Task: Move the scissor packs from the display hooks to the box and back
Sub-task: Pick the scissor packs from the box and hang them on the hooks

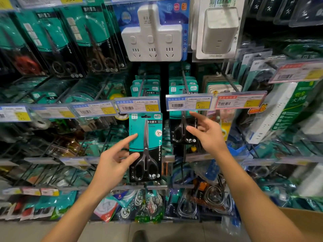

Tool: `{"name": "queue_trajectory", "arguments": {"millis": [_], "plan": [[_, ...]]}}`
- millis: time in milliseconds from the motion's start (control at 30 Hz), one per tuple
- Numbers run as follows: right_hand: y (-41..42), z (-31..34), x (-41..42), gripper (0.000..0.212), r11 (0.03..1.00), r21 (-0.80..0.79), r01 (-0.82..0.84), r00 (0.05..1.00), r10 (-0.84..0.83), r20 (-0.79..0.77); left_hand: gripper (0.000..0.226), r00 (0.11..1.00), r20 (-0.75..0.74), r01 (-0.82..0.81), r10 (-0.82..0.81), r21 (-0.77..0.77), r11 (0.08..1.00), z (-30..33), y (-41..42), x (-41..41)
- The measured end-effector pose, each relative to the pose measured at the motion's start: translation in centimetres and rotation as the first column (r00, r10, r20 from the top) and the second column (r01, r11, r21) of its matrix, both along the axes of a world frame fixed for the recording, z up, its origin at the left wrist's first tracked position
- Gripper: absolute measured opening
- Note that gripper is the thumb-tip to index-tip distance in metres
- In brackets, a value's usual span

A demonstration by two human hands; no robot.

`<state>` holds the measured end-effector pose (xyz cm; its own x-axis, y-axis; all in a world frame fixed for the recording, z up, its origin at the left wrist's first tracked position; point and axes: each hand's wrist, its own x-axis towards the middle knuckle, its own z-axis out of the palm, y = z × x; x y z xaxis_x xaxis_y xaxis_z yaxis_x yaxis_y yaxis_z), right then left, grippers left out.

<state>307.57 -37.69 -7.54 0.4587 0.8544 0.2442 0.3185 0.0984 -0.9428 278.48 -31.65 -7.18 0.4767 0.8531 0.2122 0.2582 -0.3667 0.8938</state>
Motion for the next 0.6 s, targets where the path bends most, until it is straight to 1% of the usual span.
{"name": "queue_trajectory", "arguments": {"millis": [167, 267, 433, 500, 600], "plan": [[1.3, -0.1, 0.1, 0.043, 0.998, 0.001, 0.058, 0.998, -0.058, -0.005, 0.056, 1.000, 0.008, 0.014, -0.014, 0.002, 1.000, 0.0, 0.1, 0.1], [2.0, 0.3, 0.0, 0.037, 0.995, -0.016, 0.097, 0.995, -0.098, -0.036, 0.055, 1.000, 0.018, 0.026, -0.025, -0.016, 1.000, -0.3, 0.2, 0.3], [2.3, 0.6, -0.4, 0.032, 0.992, -0.065, 0.109, 0.994, -0.109, 0.002, 0.054, 0.999, 0.029, 0.019, -0.018, -0.024, 1.000, -0.4, -0.4, 0.4], [2.3, 0.5, -0.6, 0.035, 0.995, -0.081, 0.062, 0.996, -0.067, -0.059, 0.053, 0.999, 0.035, 0.023, -0.021, -0.039, 0.999, -0.5, -0.6, 0.5], [2.0, 0.7, -1.0, 0.039, 0.994, -0.105, 0.016, 0.976, -0.038, -0.215, 0.052, 1.000, 0.024, 0.012, -0.011, -0.049, 0.999, -0.6, -0.6, 0.4]]}}
